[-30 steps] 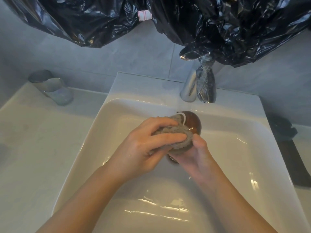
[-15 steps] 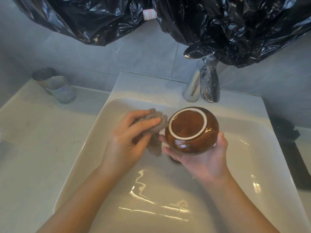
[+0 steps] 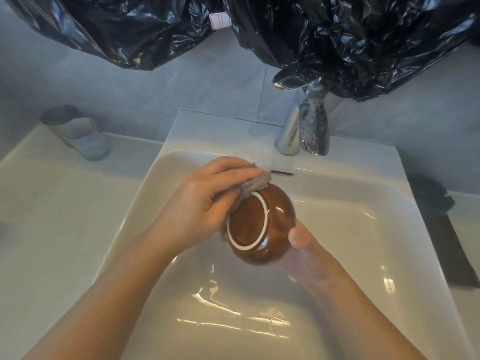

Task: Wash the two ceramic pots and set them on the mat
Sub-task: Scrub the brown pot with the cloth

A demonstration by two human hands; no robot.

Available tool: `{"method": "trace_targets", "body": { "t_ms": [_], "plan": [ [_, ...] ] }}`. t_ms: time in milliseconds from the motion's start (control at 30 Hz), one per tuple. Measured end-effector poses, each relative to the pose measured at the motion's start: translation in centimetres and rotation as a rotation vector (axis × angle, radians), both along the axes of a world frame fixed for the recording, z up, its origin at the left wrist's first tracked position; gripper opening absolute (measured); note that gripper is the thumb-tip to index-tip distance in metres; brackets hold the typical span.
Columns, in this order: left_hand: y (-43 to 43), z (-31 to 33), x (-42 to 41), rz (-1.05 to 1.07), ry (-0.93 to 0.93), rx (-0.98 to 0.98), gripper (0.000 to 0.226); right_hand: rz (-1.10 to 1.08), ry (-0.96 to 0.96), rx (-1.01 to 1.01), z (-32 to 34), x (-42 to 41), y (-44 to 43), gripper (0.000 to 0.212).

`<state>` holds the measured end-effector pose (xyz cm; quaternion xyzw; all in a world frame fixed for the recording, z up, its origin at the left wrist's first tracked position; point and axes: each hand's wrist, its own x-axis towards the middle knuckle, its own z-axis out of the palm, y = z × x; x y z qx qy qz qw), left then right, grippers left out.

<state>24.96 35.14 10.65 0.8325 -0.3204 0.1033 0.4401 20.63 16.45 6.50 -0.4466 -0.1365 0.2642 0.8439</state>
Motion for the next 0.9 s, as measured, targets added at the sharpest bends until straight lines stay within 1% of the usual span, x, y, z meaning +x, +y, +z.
{"method": "trace_targets", "body": {
  "t_ms": [33,133,200,300,367,500,567,600,700,800,900],
  "plan": [
    [0.4,-0.4,0.0,0.028,0.017,0.002,0.035,-0.008,0.003,0.004,0.0,0.0,0.0,0.086],
    [1.2,-1.7,-0.4,0.098,0.038,0.046,0.036,-0.051,0.009,0.028,0.0,0.2,-0.2,0.07],
    [1.4,-2.4,-0.9,0.128,0.022,0.087,0.036,-0.082,0.009,0.056,-0.2,0.3,-0.6,0.066],
    [1.1,-3.1,-1.8,0.131,-0.001,0.141,0.034,-0.163,0.026,0.087,-0.8,0.7,-1.4,0.075],
    [0.8,-3.2,-2.5,0.122,0.007,0.135,0.034,-0.214,0.039,0.1,-1.0,0.9,-1.7,0.082],
    [0.2,-2.5,-3.9,0.056,-0.009,0.097,0.032,-0.274,0.08,0.111,-1.1,1.2,-1.8,0.107],
    [-0.1,-2.0,-4.3,0.014,-0.031,0.044,0.031,-0.291,0.089,0.113,-1.1,1.1,-1.8,0.109],
    [-0.2,-1.8,-4.4,0.027,-0.03,0.001,0.031,-0.291,0.087,0.112,-1.0,1.1,-1.7,0.107],
    [0.0,-1.6,-3.8,0.187,-0.027,-0.11,0.031,-0.29,0.095,0.089,-1.0,0.9,-1.4,0.107],
    [-0.2,-1.3,-2.9,0.333,0.016,-0.088,0.035,-0.237,0.078,0.084,-0.7,0.6,-1.0,0.106],
    [-1.1,-0.9,-2.6,0.409,0.111,-0.074,0.034,-0.195,0.039,0.029,-0.5,0.3,-0.6,0.101]
  ]
}}
